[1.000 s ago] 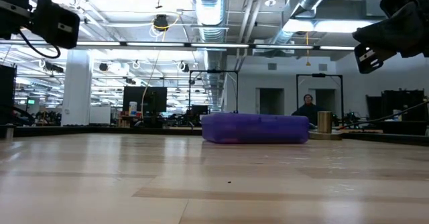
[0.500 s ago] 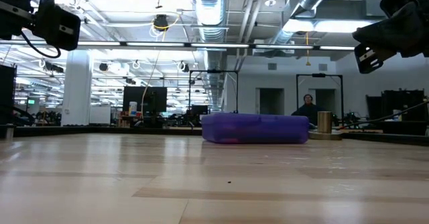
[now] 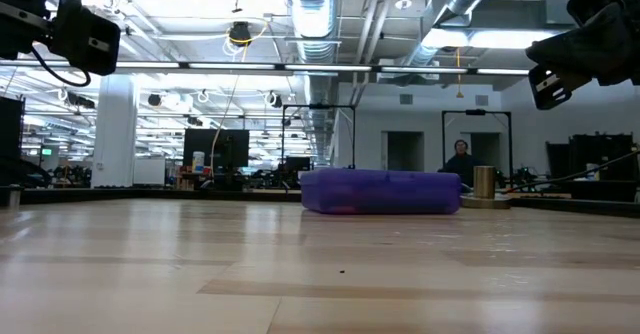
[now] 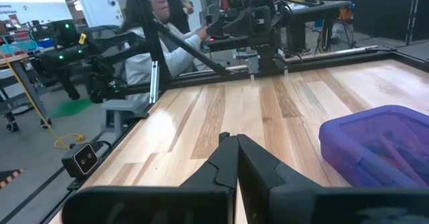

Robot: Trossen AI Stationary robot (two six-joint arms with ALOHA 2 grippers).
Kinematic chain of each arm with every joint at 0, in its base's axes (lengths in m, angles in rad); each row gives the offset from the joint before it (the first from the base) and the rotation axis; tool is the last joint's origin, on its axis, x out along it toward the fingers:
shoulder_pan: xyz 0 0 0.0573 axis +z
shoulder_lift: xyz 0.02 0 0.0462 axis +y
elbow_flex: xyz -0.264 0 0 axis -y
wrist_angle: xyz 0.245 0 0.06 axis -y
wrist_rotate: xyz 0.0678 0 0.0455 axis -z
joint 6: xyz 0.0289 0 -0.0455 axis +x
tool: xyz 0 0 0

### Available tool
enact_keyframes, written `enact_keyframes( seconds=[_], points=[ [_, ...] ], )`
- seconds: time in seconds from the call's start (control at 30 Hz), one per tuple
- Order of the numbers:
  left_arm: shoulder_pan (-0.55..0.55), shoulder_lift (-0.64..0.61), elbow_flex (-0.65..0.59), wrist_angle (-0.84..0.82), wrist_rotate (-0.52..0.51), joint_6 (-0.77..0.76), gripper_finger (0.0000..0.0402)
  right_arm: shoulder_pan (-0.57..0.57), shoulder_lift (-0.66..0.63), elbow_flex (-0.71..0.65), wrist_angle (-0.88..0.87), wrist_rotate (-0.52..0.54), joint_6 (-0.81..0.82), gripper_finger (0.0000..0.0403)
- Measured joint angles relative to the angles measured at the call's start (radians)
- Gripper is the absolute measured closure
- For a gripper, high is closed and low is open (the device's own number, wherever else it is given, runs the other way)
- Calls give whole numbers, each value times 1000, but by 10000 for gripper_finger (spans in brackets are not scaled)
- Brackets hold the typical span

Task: Pick & place school supplies into a supply box
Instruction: Return to Home Position

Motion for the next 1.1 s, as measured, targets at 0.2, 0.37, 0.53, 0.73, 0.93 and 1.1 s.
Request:
enact_keyframes(
  seconds=[0.2,0.37,0.53,0.73,0.93,1.1],
  points=[
    [0,0,0,0,0,8,168,0,0,0,0,0,0,403],
    [0,0,0,0,1,0,168,0,0,0,0,0,0,403],
    [0,0,0,0,1,3,168,0,0,0,0,0,0,403],
    [0,0,0,0,1,4,168,0,0,0,0,0,0,403],
    [0,0,0,0,1,0,168,0,0,0,0,0,0,403],
    [0,0,0,0,1,-1,168,0,0,0,0,0,0,403]
  ],
)
